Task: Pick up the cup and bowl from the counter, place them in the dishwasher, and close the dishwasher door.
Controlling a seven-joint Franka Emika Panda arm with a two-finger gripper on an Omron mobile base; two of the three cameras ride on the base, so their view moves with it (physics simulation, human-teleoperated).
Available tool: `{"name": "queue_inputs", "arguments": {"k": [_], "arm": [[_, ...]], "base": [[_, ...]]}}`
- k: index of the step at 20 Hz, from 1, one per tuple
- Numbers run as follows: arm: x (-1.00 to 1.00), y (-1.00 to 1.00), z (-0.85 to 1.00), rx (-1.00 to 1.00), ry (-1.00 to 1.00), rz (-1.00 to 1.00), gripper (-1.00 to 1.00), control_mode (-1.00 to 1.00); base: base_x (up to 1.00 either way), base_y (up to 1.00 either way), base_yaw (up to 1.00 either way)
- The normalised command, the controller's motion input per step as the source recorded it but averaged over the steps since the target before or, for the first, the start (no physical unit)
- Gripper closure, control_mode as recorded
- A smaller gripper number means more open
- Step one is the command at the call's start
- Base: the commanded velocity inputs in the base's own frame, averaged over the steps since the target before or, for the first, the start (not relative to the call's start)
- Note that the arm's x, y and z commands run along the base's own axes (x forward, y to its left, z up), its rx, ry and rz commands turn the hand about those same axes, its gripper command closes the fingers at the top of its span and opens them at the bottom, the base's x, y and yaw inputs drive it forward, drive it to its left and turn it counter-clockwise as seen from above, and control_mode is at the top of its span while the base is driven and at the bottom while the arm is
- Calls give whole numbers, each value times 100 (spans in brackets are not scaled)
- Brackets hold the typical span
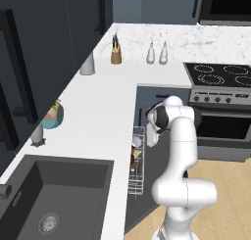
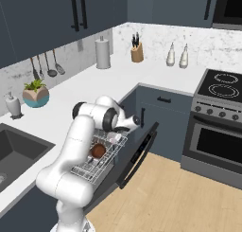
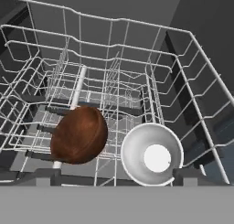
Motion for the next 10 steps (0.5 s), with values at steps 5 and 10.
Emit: {"name": "queue_inputs", "arguments": {"k": [5,10], "arm": [[-47,-45,9,0,-1,0,-100,-100],[-3,2,-14,-2,1,0,-100,-100]], "base": [[0,0,0],[0,0,0]]}}
